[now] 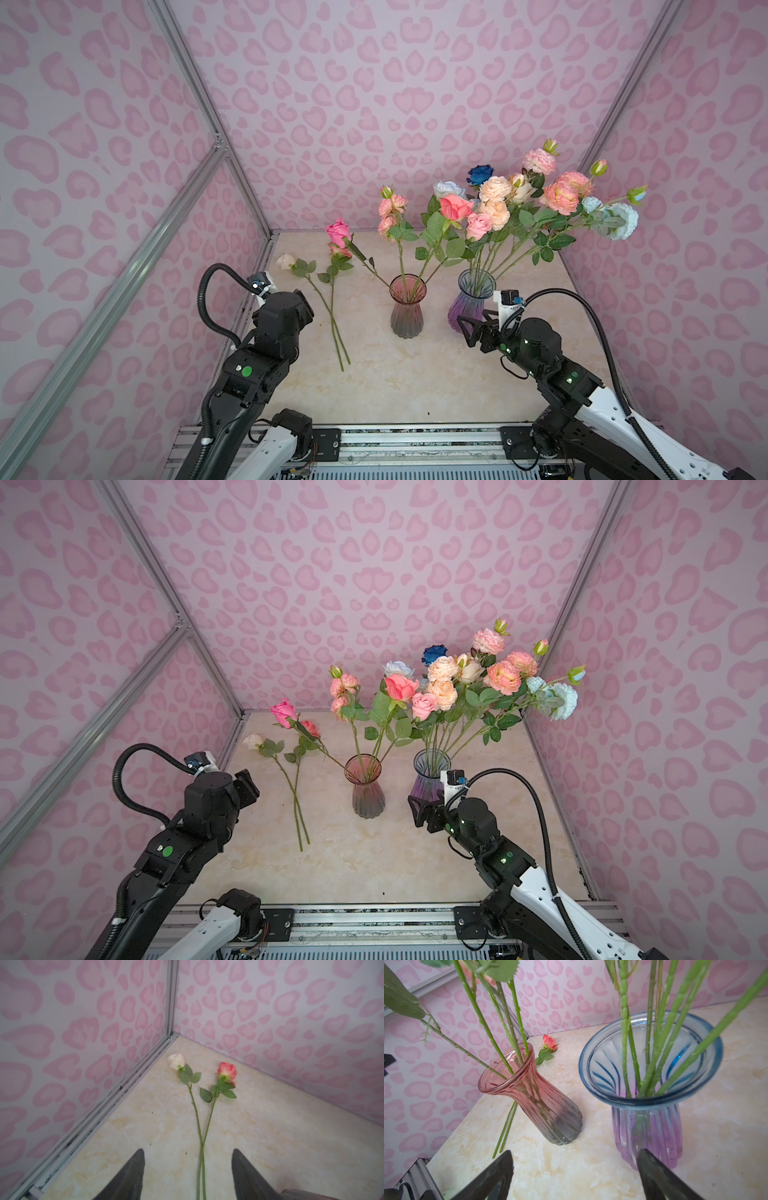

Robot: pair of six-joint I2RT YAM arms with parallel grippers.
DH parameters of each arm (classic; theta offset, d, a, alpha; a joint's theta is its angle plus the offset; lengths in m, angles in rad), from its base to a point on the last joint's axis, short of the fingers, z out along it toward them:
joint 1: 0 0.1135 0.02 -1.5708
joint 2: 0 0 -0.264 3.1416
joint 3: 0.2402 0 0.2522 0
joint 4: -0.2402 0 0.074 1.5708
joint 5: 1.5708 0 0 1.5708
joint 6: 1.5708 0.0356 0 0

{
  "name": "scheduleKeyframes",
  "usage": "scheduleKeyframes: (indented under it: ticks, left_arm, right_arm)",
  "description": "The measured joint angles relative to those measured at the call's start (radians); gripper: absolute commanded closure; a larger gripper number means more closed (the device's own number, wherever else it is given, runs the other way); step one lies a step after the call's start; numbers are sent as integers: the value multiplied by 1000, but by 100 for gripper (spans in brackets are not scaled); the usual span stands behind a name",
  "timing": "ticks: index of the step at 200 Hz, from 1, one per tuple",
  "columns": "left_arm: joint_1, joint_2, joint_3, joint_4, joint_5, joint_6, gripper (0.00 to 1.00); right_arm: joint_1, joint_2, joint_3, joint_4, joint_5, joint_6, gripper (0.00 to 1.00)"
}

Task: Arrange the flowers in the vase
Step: 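Open the left gripper and draw it back toward the loose roses, then lower the left gripper onto a loose rose stem on the table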

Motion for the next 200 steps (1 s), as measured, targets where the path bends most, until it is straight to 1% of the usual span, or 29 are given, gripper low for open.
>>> scheduleKeyframes:
  ticks: [11, 26, 38, 60, 85, 98, 121, 135, 158, 181, 200]
  left_arm:
    - [100, 58, -26, 23, 126, -29, 33]
    - [182, 161, -40, 54, 269, -63, 33]
    - [212, 244, -37, 81, 363, -83, 34]
    - [226, 402, -3, 120, 472, -101, 34]
    - [229, 547, 40, 151, 495, -107, 36]
    - [229, 621, 69, 165, 497, -107, 40]
    - [230, 734, 118, 174, 513, -107, 42]
    - [230, 784, 141, 178, 513, -106, 44]
    - [230, 849, 185, 181, 510, -103, 45]
    - [230, 896, 227, 182, 485, -95, 47]
    - [230, 931, 267, 175, 460, -84, 51]
  right_arm:
    - [0, 0, 0, 0, 0, 0, 6]
    - [0, -5, -2, 0, 0, 0, 6]
    - [0, -7, -7, 3, 1, 0, 6]
    - [-1, -2, -10, 6, 1, 0, 6]
    - [-6, 8, -10, 10, 1, 1, 6]
    - [-7, 6, -10, 14, 1, 2, 6]
    - [-7, 5, -14, 15, 0, 12, 6]
    - [-7, 8, -14, 15, 0, 12, 6]
    - [-7, 25, -14, 15, 0, 23, 6]
    - [-7, 32, -19, 16, -2, 31, 6]
    - [-7, 40, -28, 17, -4, 39, 6]
